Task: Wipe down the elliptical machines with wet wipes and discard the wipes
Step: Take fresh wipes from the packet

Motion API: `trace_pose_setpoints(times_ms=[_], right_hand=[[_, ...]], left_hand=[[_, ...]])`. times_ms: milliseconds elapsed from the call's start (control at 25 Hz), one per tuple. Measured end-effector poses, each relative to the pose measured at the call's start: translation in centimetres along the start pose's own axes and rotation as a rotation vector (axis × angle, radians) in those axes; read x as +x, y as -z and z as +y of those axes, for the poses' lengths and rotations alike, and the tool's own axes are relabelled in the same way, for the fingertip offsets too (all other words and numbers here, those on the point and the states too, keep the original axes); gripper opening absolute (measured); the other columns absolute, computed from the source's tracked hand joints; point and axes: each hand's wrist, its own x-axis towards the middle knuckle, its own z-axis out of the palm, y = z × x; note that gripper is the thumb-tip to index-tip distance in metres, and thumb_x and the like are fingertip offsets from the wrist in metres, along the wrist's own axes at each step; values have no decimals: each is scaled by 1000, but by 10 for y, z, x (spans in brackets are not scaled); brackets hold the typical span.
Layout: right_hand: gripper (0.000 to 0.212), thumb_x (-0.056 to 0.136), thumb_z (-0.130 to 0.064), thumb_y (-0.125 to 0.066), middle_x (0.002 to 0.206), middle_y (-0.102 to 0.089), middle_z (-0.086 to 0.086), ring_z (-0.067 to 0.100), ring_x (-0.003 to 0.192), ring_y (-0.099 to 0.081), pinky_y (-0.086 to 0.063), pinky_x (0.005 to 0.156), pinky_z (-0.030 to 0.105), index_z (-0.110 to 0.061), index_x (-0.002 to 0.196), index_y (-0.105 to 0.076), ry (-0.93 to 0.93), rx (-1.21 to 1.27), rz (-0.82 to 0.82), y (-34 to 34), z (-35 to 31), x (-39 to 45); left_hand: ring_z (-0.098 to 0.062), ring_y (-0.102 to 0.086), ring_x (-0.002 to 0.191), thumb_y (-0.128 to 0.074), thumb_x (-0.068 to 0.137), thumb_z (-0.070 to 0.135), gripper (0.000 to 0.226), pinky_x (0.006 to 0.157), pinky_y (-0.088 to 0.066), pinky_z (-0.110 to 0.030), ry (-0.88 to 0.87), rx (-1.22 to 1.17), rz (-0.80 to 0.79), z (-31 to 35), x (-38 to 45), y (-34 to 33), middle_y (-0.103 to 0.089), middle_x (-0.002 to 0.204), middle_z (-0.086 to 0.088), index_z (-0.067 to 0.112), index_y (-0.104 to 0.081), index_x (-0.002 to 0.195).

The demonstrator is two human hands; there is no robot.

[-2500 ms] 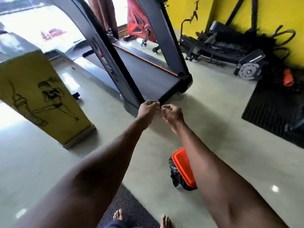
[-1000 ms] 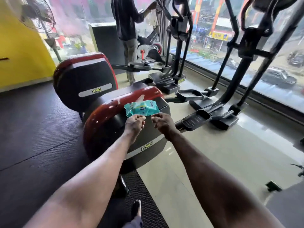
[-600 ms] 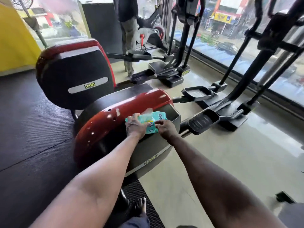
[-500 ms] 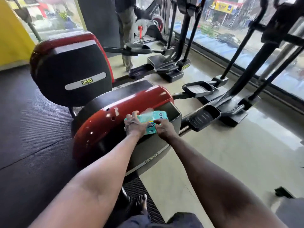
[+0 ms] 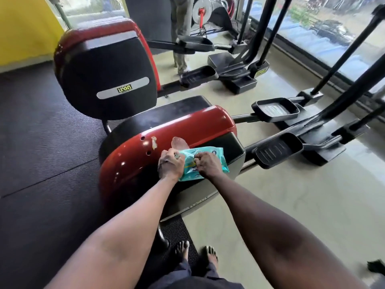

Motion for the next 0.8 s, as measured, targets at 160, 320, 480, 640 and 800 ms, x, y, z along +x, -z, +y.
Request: trace_pose_setpoints(times_ms=[160, 320, 480, 640, 800], right_hand=[[19, 87, -26, -55, 95, -71, 6, 28, 96, -65, -48, 80, 30, -22, 87, -74, -15, 11, -9, -12, -2, 2], [19, 90, -27, -55, 106, -68, 7, 28, 100, -63, -47, 84, 33, -21, 94, -73, 13, -15, 54, -18, -3, 1], [21, 92, -22, -52, 110, -65, 10, 30, 102, -61, -45, 85, 34, -12, 95, -70, 1, 29, 70, -19, -3, 4], [13, 93, -20, -52, 112, -58, 11, 29, 104, -56, -40, 90, 34, -11, 96, -62, 5, 251, 38, -13, 2, 2], [13, 96, -20, -49, 104, -66, 16, 33, 98, -59, -42, 81, 35, -10, 98, -56, -25, 323, 58, -5, 2, 0]], left_hand=[[-29, -56, 106, -51, 90, 37, 32, 92, -44, -32, 11, 9, 23, -1, -3, -7, -56, 113, -10, 12, -66, 105], [-29, -56, 107, -51, 91, 37, 34, 93, -43, -32, 5, 18, 9, -2, -4, -9, -55, 114, -11, 11, -65, 107], [-28, -51, 113, -61, 85, 41, 32, 97, -41, -32, -39, 17, 5, -1, -10, -11, -52, 114, -9, 16, -64, 105], [-28, -49, 114, -65, 82, 50, 43, 95, -42, -33, -82, 52, 4, -1, -12, -11, -49, 114, -9, 15, -60, 107], [-28, -49, 112, -59, 82, 62, 49, 95, -43, -35, -113, 93, -4, 6, -15, -8, -51, 112, -8, 18, -59, 102]])
